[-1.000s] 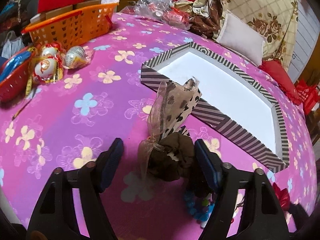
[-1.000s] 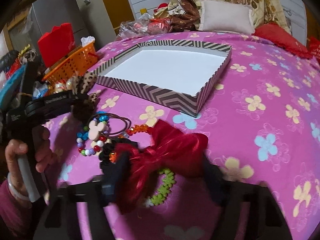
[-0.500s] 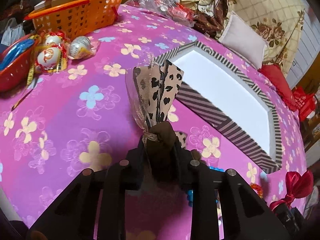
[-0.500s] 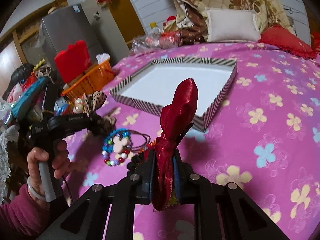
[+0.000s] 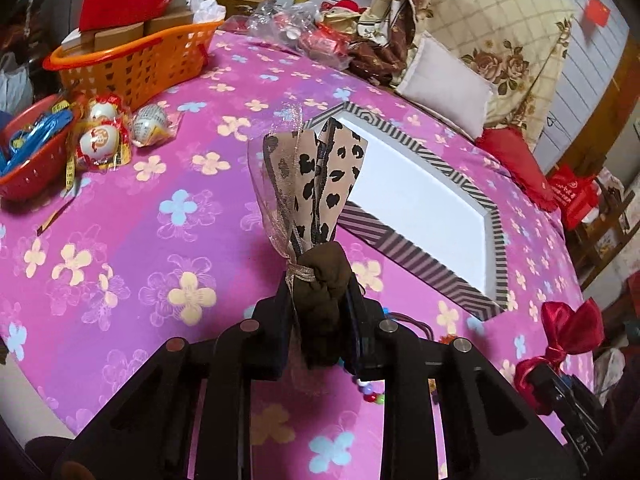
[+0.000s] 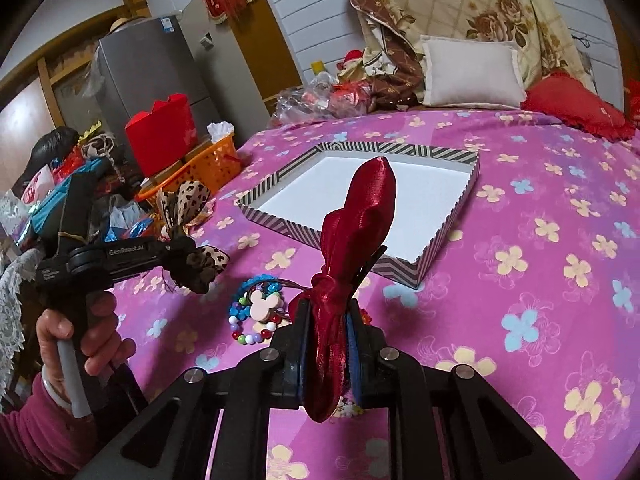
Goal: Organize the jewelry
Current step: 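Carry both bows over the white tray and open both grippers to drop them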
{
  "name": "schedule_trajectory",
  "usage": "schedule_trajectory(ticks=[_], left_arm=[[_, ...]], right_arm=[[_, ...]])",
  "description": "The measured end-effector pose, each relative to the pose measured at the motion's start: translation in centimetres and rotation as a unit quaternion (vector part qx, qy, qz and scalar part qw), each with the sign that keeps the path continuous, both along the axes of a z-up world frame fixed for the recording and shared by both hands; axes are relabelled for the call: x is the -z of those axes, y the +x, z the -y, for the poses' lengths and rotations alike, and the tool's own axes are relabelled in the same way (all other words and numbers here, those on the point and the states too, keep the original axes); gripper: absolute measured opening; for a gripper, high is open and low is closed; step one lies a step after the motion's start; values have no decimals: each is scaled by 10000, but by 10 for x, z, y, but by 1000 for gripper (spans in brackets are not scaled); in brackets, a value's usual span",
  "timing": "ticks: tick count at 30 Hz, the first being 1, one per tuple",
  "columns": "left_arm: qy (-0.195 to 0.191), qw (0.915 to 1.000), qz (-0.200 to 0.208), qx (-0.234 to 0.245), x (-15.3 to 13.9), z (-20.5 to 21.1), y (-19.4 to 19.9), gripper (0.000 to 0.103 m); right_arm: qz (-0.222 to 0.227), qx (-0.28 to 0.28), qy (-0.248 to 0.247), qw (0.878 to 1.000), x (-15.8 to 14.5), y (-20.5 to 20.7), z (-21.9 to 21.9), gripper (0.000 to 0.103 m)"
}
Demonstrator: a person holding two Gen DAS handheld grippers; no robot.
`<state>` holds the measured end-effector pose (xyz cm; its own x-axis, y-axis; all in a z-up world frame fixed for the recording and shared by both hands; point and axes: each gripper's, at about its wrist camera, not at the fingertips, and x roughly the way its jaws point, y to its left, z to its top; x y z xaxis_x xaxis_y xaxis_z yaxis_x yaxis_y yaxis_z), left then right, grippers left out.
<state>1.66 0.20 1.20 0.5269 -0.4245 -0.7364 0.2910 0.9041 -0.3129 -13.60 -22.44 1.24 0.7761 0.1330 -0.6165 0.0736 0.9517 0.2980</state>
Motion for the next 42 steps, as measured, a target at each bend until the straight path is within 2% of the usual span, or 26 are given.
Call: schedule_trajectory(ticks=[7, 15, 22, 29, 37, 42], left_arm=[[250, 9996, 137, 56, -13, 14, -6, 22], [682, 9959, 573, 161, -31, 38, -7, 22], [858, 9927, 805, 252, -41, 60, 9, 22], [1025, 9892, 1004, 286, -48, 82, 35, 22], [1166, 9876, 989, 351, -39, 111, 67, 22], [1335, 9867, 834, 414, -20, 131, 88, 22]], right_arm=[[-39, -6, -105, 9999, -8, 9, 4, 15], [-133, 38, -139, 9998, -10, 31, 13, 15], [-95, 165, -227, 9996, -21, 60, 28, 15], [-313, 307, -205, 9988, -11, 93, 50, 15], [-636, 337, -33, 9974, 12, 128, 65, 15], [-866, 280, -53, 9958, 26, 146, 68, 15]])
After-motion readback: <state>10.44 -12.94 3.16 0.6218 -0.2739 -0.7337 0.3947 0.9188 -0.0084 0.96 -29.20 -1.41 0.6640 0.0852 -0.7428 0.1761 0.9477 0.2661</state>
